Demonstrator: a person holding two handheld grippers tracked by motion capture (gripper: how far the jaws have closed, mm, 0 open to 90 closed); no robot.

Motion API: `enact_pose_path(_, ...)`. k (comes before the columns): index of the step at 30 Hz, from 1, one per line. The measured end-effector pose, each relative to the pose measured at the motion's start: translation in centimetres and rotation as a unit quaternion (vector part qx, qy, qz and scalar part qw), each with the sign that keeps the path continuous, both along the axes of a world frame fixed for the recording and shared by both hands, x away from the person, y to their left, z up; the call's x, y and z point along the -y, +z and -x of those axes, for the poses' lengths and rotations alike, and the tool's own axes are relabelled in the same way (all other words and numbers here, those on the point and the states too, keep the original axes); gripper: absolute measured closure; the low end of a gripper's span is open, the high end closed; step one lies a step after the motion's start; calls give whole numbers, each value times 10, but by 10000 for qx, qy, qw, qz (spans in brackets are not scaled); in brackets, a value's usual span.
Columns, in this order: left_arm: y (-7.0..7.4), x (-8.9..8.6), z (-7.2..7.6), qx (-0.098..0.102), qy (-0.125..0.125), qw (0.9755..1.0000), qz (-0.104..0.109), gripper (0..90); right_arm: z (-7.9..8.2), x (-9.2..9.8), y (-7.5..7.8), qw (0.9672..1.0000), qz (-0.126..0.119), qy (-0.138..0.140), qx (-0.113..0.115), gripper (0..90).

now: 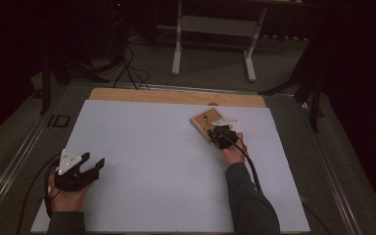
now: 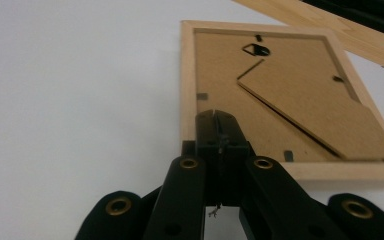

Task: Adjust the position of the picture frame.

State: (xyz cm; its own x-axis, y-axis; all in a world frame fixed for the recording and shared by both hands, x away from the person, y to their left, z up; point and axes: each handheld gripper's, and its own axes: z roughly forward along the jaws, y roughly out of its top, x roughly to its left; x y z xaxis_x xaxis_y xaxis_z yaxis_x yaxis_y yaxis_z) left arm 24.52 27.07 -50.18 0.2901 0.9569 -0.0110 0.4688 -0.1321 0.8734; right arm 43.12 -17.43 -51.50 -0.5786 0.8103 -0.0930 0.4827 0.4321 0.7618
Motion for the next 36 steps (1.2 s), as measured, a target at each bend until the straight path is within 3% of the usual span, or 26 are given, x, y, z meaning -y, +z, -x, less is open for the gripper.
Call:
enact_pose_path(17,0,2,0,-2,-26,10000,-23,415,16,-18,-1,9992,-174,357,-81,899)
enact_pose_path(36,0,2,-1,6,-43,10000,-29,415,32,-63,-1,9963,-30,851,-78,898)
